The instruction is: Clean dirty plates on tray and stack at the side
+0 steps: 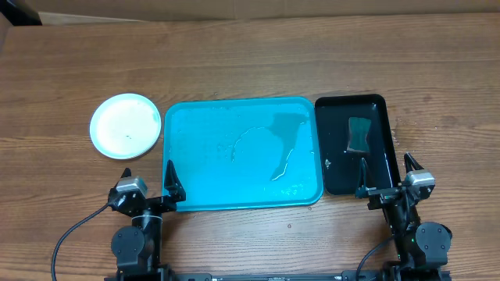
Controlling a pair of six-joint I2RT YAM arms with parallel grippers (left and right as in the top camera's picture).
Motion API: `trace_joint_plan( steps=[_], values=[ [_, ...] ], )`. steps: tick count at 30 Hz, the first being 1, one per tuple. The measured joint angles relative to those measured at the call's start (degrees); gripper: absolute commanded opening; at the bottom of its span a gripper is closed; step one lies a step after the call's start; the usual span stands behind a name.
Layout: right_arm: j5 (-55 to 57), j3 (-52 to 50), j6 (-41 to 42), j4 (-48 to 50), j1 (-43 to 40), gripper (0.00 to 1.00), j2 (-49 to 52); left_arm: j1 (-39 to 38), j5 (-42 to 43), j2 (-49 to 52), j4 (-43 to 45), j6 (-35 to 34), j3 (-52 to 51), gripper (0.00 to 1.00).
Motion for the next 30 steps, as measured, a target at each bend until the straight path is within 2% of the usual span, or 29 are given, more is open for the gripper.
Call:
trace_joint_plan(
  steps=[9, 30],
  values=[
    [0.0, 0.0, 0.0, 0.0, 0.0, 1.00, 0.0, 0.0, 0.0, 0.0, 0.0, 2.5, 0.0, 1.00],
    [0.0, 0.0, 0.0, 0.0, 0.0, 1.00, 0.0, 0.0, 0.0, 0.0, 0.0, 2.6, 0.0, 1.00]
  ],
)
